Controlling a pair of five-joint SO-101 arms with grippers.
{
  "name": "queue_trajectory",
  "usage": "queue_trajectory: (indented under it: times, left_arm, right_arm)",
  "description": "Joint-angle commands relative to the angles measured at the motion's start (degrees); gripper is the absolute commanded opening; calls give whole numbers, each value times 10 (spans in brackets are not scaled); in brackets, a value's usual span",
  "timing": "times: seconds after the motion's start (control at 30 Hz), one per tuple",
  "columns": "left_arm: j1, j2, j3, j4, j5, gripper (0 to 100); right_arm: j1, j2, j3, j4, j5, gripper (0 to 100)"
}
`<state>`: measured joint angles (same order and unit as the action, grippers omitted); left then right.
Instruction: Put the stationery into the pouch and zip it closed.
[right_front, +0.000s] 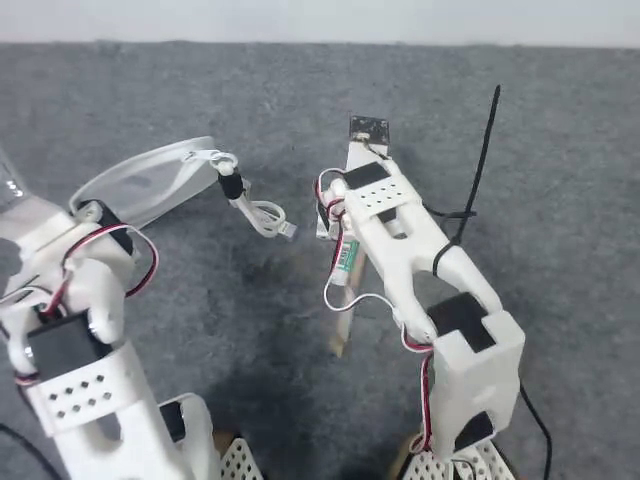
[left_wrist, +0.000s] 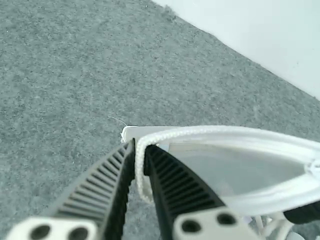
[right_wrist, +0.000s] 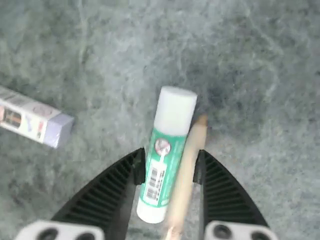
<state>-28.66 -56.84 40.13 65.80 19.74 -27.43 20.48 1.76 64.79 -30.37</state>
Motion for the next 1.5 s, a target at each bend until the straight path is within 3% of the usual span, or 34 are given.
queue_trajectory:
  times: [0.0,0.4,0.93,1.23,1.47]
  left_arm:
    - [-4,-18,-7,-19,5,10]
    - [-4,-18,-7,-19,5,10]
    - [-4,-18,-7,-19,5,10]
    - [-4,-18,-6,-19,5,10]
    - [-4,-18,-6,-19,5,10]
  right_arm:
    - [12,-18,-35,13,-7,152]
    - [11,-49,-36,64,-4,151]
    - [11,31,-37,-70,-4,151]
    - [12,67,-109,10,9,10]
    - [22,57,-125,33,21,6]
